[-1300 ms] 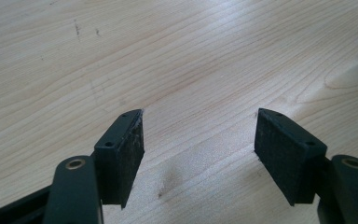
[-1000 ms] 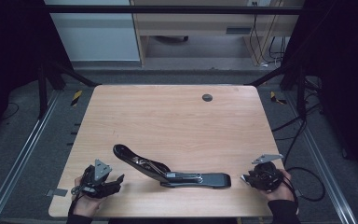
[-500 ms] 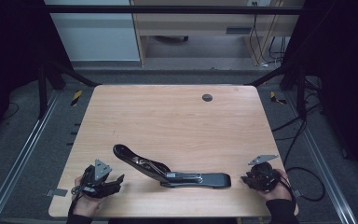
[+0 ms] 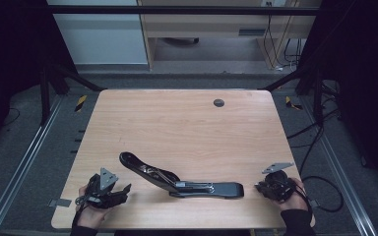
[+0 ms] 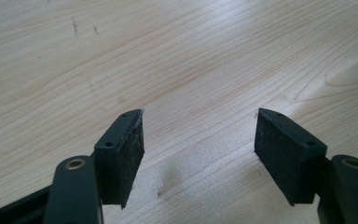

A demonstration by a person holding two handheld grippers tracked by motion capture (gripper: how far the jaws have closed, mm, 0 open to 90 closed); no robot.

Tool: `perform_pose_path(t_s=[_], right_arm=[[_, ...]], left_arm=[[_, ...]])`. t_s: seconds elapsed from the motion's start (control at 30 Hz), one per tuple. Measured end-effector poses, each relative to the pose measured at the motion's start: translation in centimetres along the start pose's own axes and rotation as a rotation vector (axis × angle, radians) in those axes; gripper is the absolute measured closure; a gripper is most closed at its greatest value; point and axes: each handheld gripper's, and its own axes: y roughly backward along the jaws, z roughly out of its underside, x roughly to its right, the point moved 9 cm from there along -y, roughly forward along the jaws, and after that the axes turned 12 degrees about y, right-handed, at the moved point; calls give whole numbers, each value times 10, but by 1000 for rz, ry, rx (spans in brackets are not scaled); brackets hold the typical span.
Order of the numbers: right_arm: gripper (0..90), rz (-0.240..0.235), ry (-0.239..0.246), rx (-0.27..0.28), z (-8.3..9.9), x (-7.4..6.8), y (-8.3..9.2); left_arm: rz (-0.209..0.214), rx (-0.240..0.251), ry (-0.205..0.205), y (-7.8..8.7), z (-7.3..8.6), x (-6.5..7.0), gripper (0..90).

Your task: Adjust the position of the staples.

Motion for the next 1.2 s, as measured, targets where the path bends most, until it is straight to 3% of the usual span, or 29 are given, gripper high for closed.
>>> perform_pose_path(t_s=[0.53, 0.77, 0.93, 1.2], right_arm=[[776, -18, 70, 87, -18, -2, 11], [776, -51, 92, 128, -30, -6, 17], [776, -52, 142, 152, -38, -8, 19], [776, -73, 154, 188, -51, -9, 26]], left_arm=[[2, -4, -4, -1, 0, 0, 323], [1, -6, -7, -1, 0, 1, 322], [2, -7, -8, -2, 0, 1, 322], [2, -11, -8, -3, 1, 1, 322]])
